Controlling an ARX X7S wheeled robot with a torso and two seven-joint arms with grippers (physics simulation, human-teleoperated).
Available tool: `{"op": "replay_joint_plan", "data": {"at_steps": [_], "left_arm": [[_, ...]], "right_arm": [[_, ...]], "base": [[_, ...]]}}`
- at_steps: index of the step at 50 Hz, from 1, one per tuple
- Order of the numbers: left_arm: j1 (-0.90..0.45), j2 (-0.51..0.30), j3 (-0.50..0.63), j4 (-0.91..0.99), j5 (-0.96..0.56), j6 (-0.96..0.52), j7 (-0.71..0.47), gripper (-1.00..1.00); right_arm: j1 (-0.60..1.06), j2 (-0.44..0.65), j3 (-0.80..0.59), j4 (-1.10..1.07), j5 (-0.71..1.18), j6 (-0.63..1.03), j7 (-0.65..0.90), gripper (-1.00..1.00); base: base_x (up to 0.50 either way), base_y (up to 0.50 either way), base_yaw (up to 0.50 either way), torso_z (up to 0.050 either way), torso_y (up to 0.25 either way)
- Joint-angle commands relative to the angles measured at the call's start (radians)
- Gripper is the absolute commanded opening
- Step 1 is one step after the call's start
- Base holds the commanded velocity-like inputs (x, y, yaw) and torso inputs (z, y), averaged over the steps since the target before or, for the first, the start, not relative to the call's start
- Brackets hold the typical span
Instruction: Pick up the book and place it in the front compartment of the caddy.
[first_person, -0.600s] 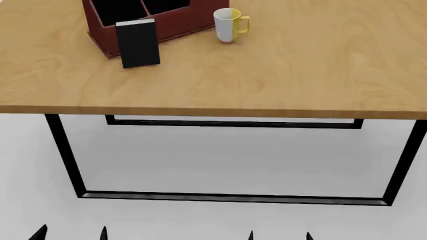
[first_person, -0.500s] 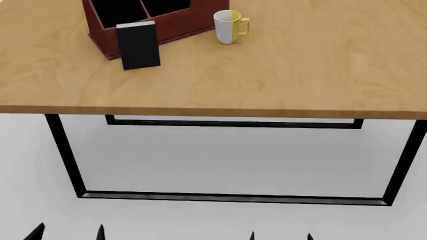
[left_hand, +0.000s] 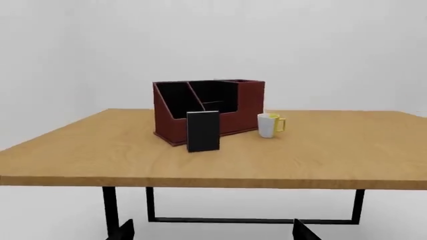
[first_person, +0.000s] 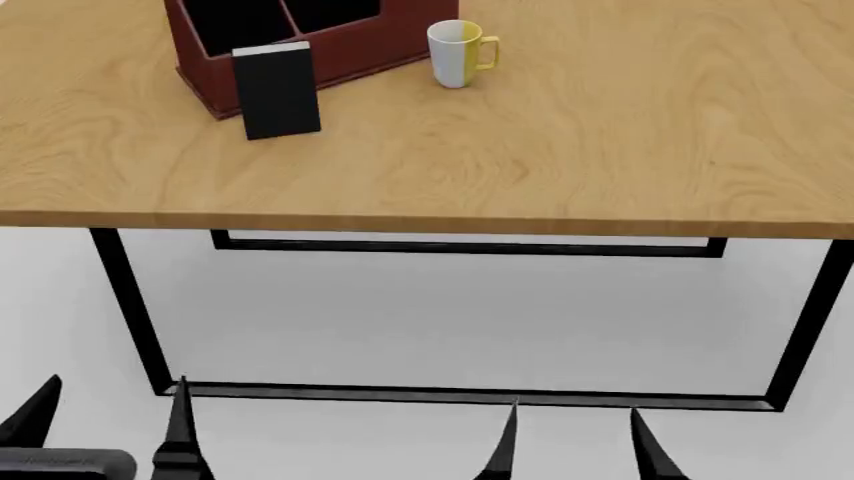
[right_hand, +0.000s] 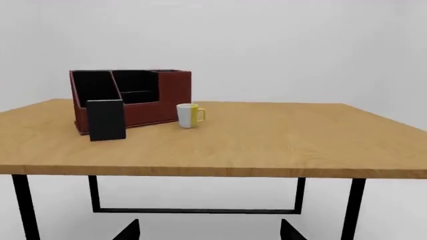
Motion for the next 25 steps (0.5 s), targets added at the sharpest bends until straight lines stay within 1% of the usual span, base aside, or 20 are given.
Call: {"op": "replay_joint_plan", "data": {"at_steps": [1,6,8,12,16,17,18,19,23,24,25], "left_arm": [[-0.137,-0.038,-0.017,0.234,-0.053,-0.204,-0.028,1.0],[-0.187,-0.064,-0.042,0.35,-0.076,-0.301,-0.043,1.0],[-0.215,-0.062,-0.091,0.429,-0.137,-0.389,-0.053,1.0],[-0.24,-0.098,-0.144,0.591,-0.173,-0.54,-0.083,1.0],[-0.251,-0.136,-0.188,0.7,-0.191,-0.628,-0.101,1.0],[-0.25,-0.136,-0.211,0.723,-0.215,-0.626,-0.09,1.0],[-0.259,-0.147,-0.234,0.763,-0.23,-0.669,-0.096,1.0],[-0.264,-0.164,-0.23,0.783,-0.218,-0.689,-0.106,1.0],[-0.294,-0.183,-0.285,0.848,-0.263,-0.784,-0.123,1.0],[-0.301,-0.196,-0.284,0.853,-0.263,-0.786,-0.135,1.0],[-0.308,-0.238,-0.282,0.856,-0.3,-0.787,-0.179,1.0]], "right_arm": [[0.092,0.045,-0.012,-0.221,-0.005,0.183,0.03,1.0],[0.124,0.061,0.005,-0.334,0.007,0.271,0.041,1.0],[0.131,0.068,0.009,-0.397,0.011,0.329,0.046,1.0],[0.123,0.081,0.01,-0.531,0.007,0.426,0.058,1.0],[0.123,0.098,0.002,-0.619,-0.006,0.506,0.069,1.0],[0.124,0.104,-0.004,-0.637,-0.012,0.518,0.07,1.0],[0.131,0.113,-0.018,-0.664,-0.029,0.55,0.076,1.0],[0.135,0.111,-0.016,-0.678,-0.024,0.568,0.076,1.0],[0.161,0.115,-0.034,-0.73,-0.031,0.626,0.08,1.0],[0.167,0.118,-0.04,-0.739,-0.033,0.63,0.08,1.0],[0.179,0.118,-0.044,-0.753,-0.03,0.645,0.077,1.0]], "base": [[0.0,0.0,0.0,0.0,0.0],[0.0,0.0,0.0,0.0,0.0],[0.0,0.0,0.0,0.0,0.0],[0.0,0.0,0.0,0.0,0.0],[0.0,0.0,0.0,0.0,0.0],[0.0,0.0,0.0,0.0,0.0],[0.0,0.0,0.0,0.0,0.0],[0.0,0.0,0.0,0.0,0.0],[0.0,0.0,0.0,0.0,0.0],[0.0,0.0,0.0,0.0,0.0],[0.0,0.0,0.0,0.0,0.0]]}}
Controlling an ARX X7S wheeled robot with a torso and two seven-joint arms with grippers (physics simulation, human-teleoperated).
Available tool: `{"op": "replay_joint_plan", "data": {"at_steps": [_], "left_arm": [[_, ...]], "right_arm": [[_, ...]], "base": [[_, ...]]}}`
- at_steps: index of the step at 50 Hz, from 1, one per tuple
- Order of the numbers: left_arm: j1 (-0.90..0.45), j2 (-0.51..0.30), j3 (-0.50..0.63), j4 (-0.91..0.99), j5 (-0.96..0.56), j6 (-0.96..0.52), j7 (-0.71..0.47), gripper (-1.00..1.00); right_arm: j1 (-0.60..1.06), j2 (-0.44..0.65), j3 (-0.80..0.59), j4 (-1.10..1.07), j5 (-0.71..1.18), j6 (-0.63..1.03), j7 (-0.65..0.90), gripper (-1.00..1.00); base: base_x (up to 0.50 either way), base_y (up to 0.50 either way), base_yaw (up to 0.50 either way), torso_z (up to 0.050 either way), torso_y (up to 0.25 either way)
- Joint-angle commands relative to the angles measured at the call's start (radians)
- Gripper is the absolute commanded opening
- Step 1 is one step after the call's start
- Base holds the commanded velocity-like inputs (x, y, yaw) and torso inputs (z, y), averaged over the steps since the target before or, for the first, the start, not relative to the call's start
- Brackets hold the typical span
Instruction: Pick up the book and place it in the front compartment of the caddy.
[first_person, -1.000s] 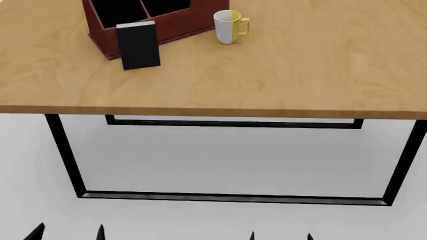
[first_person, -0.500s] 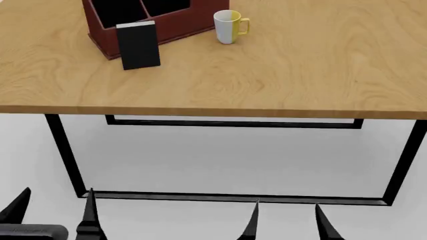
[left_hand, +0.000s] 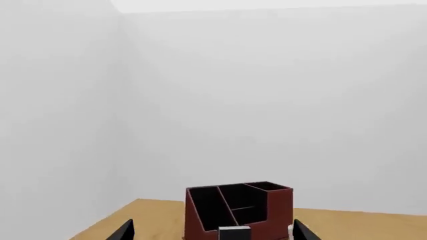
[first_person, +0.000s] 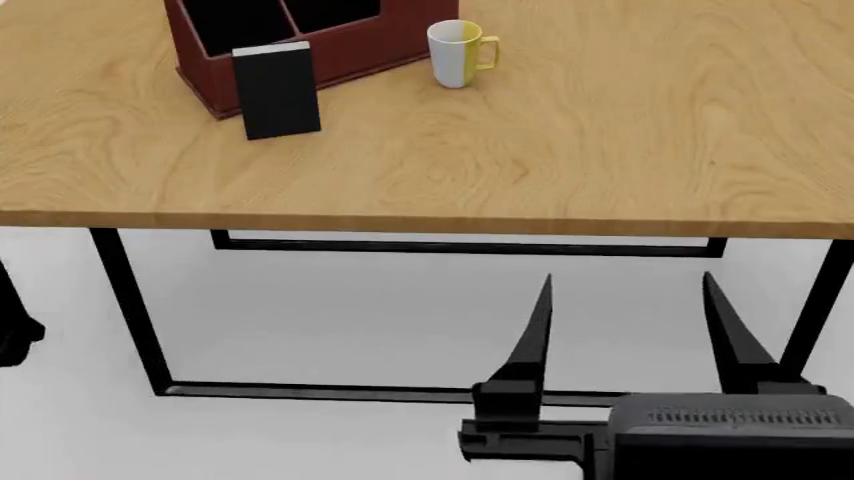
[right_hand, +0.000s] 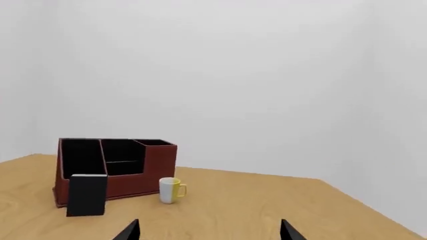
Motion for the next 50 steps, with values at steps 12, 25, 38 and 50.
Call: {"op": "replay_joint_plan", "data": {"at_steps": [12,25,38,50], "left_arm": [[-0.097,-0.343,-0.112,0.215,-0.426,-0.176,-0.386,1.0],[-0.11,-0.457,-0.122,0.208,-0.561,-0.117,-0.518,1.0],[-0.129,-0.49,-0.106,0.2,-0.583,-0.089,-0.553,1.0],[-0.113,-0.507,-0.091,0.19,-0.579,-0.056,-0.562,1.0]], "right_arm": [[0.099,0.025,-0.037,-0.257,-0.009,0.242,0.025,1.0],[0.135,0.027,-0.069,-0.276,-0.012,0.279,0.042,1.0],[0.135,0.034,-0.079,-0.266,-0.006,0.262,0.052,1.0],[0.136,0.034,-0.085,-0.246,-0.001,0.243,0.064,1.0]], "base": [[0.25,0.04,0.0,0.0,0.0],[0.42,0.24,0.0,0.0,0.0],[0.44,0.24,0.0,0.0,0.0],[0.46,0.21,0.0,0.0,0.001]]}}
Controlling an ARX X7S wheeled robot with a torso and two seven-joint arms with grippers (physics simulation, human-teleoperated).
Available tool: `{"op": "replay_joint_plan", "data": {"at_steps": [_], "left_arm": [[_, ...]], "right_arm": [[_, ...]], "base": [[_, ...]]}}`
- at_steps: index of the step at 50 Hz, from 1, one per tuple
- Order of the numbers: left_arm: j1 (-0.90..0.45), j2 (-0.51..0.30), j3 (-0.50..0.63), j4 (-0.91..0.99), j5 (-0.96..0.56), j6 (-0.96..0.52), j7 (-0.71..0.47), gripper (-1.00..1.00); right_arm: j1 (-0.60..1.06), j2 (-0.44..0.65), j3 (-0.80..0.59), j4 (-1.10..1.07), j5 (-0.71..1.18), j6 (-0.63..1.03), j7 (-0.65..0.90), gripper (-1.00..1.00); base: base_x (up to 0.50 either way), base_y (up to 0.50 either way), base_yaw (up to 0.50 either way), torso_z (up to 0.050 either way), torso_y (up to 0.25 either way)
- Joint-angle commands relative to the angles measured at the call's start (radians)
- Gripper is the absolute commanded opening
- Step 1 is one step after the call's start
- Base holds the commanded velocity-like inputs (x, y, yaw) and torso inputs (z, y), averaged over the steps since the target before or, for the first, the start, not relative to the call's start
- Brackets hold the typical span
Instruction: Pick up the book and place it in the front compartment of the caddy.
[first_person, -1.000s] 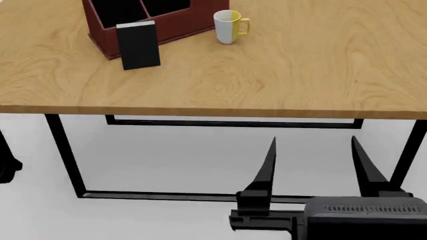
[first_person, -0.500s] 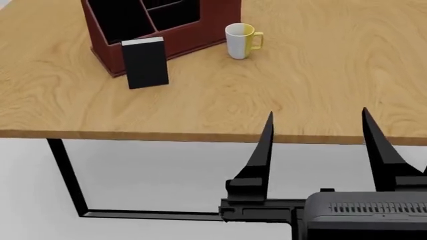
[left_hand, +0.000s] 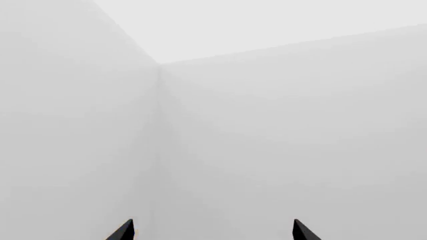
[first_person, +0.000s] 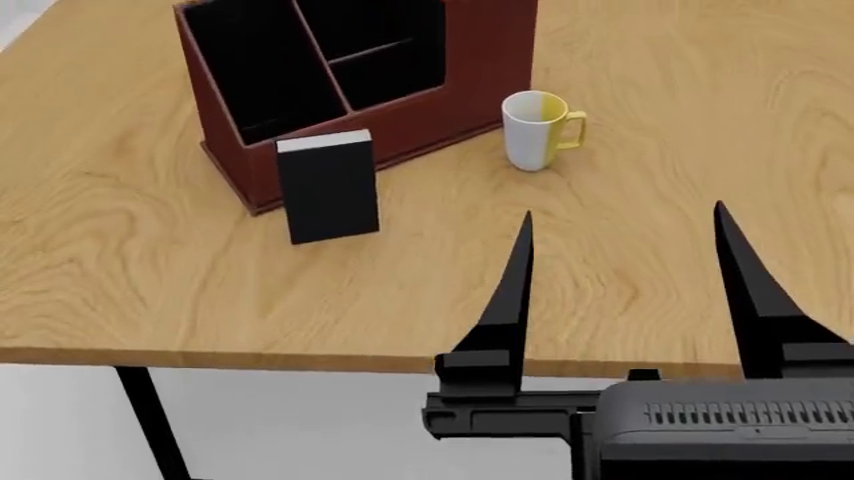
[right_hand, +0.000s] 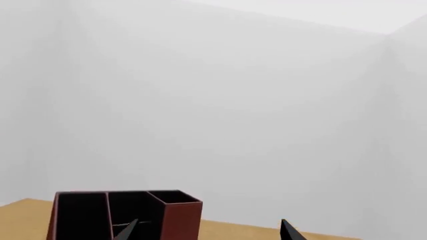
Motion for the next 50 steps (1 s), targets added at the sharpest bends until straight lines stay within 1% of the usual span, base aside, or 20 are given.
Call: {"op": "replay_joint_plan", "data": {"at_steps": [1,28,37,50], "left_arm": [[0.007,-0.023,0.015,-0.008,-0.009,0.031,-0.019,1.0],[-0.022,-0.055,0.049,-0.01,-0.032,0.048,-0.059,1.0],[-0.037,-0.095,0.022,0.006,-0.097,0.042,-0.101,1.0],[-0.052,-0.131,0.027,0.002,-0.125,0.066,-0.134,1.0]], "right_arm": [[0.004,0.001,-0.009,0.015,0.002,-0.011,0.011,1.0],[0.003,0.011,-0.006,0.022,0.021,-0.017,0.026,1.0],[0.02,0.011,-0.019,0.026,0.022,-0.009,0.032,1.0],[0.049,0.014,-0.03,0.013,0.029,0.019,0.037,1.0]], "base": [[0.43,0.1,0.0,0.0,0.0],[0.38,0.06,0.0,0.0,0.001],[0.38,0.05,0.0,0.0,0.001],[0.38,0.05,0.0,0.0,0.002]]}}
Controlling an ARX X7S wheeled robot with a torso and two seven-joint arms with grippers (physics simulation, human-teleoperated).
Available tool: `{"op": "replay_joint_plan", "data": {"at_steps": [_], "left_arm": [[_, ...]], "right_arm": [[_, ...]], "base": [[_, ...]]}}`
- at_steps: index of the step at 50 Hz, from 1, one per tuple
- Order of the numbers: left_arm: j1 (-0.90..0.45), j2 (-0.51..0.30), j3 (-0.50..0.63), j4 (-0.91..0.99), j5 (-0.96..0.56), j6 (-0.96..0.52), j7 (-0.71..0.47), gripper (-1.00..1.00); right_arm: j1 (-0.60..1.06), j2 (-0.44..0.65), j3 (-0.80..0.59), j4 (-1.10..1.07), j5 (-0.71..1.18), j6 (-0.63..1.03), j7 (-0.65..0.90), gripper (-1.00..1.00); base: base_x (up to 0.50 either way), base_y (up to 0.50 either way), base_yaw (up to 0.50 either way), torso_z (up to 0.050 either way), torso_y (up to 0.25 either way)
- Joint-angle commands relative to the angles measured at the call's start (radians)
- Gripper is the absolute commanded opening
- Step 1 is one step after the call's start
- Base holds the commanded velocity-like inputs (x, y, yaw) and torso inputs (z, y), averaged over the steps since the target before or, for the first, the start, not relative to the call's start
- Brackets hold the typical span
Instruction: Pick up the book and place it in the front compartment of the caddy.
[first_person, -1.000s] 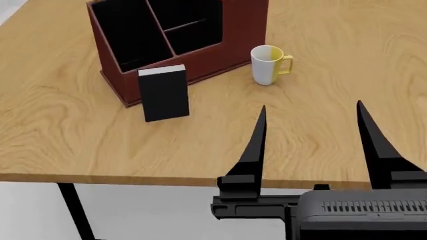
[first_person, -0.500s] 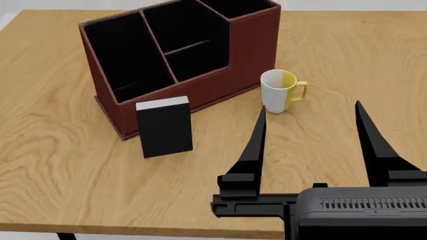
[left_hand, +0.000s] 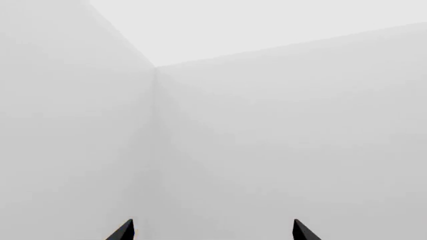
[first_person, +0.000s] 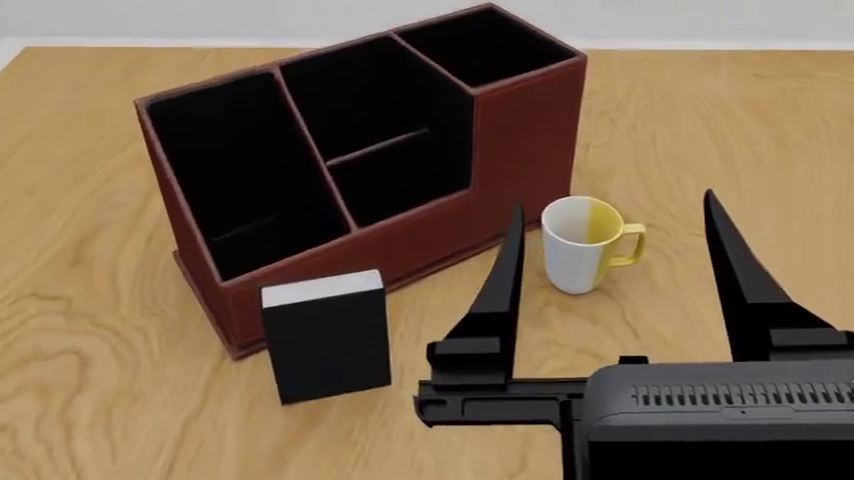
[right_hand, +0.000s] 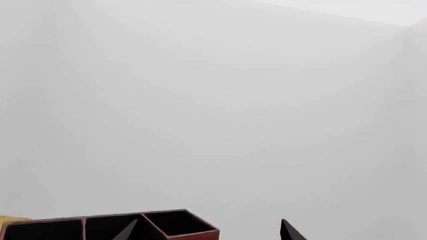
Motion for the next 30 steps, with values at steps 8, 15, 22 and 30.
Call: {"op": "replay_joint_plan", "data": {"at_steps": [8,15,22,30], "left_arm": [[0.004,-0.039,0.001,-0.004,-0.022,0.037,-0.033,1.0],[0.014,-0.055,-0.005,0.0,-0.036,0.047,-0.048,1.0],[0.009,-0.066,0.005,-0.002,-0.04,0.058,-0.06,1.0],[0.015,-0.072,0.014,-0.007,-0.035,0.073,-0.064,1.0]], "right_arm": [[0.025,0.008,-0.006,-0.019,0.009,0.032,0.011,1.0],[0.018,0.014,-0.008,-0.026,0.012,0.034,0.015,1.0],[0.016,0.016,-0.008,-0.021,0.019,0.025,0.017,1.0],[0.01,0.019,-0.008,-0.016,0.025,0.015,0.022,1.0]], "base": [[0.38,0.05,0.0,0.0,0.001],[0.38,0.06,0.0,0.0,0.0],[0.38,0.08,0.0,0.0,0.001],[0.38,0.08,0.0,0.0,0.001]]}}
